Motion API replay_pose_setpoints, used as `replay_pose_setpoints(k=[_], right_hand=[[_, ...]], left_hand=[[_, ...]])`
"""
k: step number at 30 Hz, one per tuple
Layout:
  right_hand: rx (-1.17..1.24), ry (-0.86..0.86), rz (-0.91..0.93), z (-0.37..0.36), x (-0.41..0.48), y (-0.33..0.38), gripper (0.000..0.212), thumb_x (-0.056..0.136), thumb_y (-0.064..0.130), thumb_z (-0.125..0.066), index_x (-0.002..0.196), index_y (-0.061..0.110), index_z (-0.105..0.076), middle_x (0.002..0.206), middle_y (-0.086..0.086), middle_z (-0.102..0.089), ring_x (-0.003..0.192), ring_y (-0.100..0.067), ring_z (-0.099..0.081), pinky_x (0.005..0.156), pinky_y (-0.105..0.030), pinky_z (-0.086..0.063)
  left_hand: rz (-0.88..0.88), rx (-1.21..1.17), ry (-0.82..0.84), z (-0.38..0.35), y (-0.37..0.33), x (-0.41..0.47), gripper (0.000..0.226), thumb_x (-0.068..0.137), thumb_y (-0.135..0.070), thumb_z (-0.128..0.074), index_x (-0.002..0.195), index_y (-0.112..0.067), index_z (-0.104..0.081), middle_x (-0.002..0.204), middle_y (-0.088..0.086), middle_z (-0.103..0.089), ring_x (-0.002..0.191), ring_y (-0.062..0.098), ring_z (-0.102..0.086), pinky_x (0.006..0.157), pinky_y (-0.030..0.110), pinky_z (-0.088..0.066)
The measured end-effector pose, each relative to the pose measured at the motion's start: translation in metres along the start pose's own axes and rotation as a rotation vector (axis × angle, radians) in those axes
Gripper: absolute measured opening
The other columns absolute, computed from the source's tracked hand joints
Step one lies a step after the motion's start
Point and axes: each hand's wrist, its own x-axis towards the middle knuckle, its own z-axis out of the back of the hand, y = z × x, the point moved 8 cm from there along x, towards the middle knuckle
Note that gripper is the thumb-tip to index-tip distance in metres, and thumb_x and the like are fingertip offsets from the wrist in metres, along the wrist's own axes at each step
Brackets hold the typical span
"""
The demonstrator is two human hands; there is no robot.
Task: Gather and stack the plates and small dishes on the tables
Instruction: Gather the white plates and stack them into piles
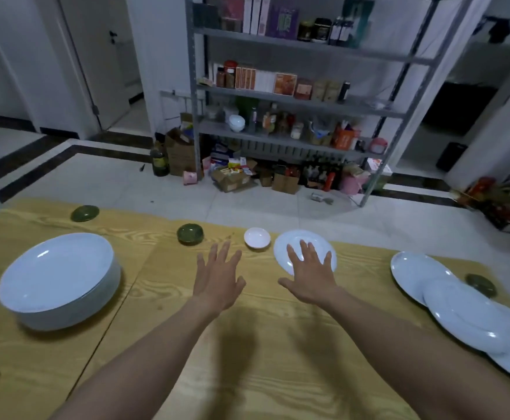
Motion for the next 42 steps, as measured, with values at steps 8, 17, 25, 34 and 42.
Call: replay_pose_setpoints(k=[8, 17, 25, 34, 42], right_hand=[[0.09, 0.059, -0.047, -0.029, 0.002, -0.14, 0.087, 0.097, 0.06, -0.043, 0.159, 0.024, 0.007, 0.165, -0.009, 0.014, 0.152, -0.028, 0.015, 0.119, -0.061, 0.0], [0.793, -0.001, -0.27, -0.045, 0.04, -0.205, 0.081, 0.094, 0.038, -0.064, 0.157, 0.016, -0.018, 0.161, -0.004, -0.027, 0.149, -0.023, -0.023, 0.114, -0.035, -0.026], [1.407, 0.149, -0.79, -0.102, 0.103, -0.24, 0.053, 0.086, 0.032, -0.075, 0.127, 0.008, -0.052, 0.127, -0.007, -0.053, 0.1, -0.027, -0.055, 0.076, -0.034, -0.044], [1.381, 0.18, -0.903, -0.134, 0.167, -0.252, 0.068, 0.058, 0.032, -0.091, 0.111, 0.004, -0.059, 0.098, -0.006, -0.068, 0.089, -0.025, -0.066, 0.083, -0.038, -0.056], [1.202, 0.172, -0.891, -0.143, 0.188, -0.253, 0.069, 0.044, 0.038, -0.098, 0.093, 0.011, -0.058, 0.098, -0.005, -0.067, 0.09, -0.028, -0.069, 0.081, -0.043, -0.06]], left_hand=[[0.023, -0.074, 0.068, -0.052, -0.137, 0.041, 0.066, 0.095, -0.043, -0.047, 0.154, -0.026, -0.022, 0.164, 0.007, -0.008, 0.15, 0.031, -0.004, 0.118, 0.054, -0.011], [0.337, -0.437, 0.14, -0.091, -0.154, 0.096, 0.064, 0.09, -0.037, -0.061, 0.146, -0.018, -0.037, 0.145, 0.013, -0.04, 0.133, 0.031, -0.038, 0.101, 0.042, -0.038], [0.791, -0.909, 0.163, -0.141, -0.128, 0.158, 0.041, 0.081, -0.031, -0.076, 0.103, -0.002, -0.057, 0.114, 0.014, -0.062, 0.089, 0.029, -0.056, 0.068, 0.031, -0.04], [0.987, -0.921, 0.225, -0.195, -0.11, 0.205, 0.074, 0.054, -0.04, -0.093, 0.108, -0.002, -0.06, 0.121, 0.014, -0.058, 0.108, 0.032, -0.059, 0.085, 0.042, -0.056], [1.073, -0.931, 0.233, -0.212, -0.104, 0.22, 0.079, 0.052, -0.028, -0.096, 0.114, -0.001, -0.055, 0.127, 0.015, -0.053, 0.113, 0.033, -0.056, 0.087, 0.044, -0.054]])
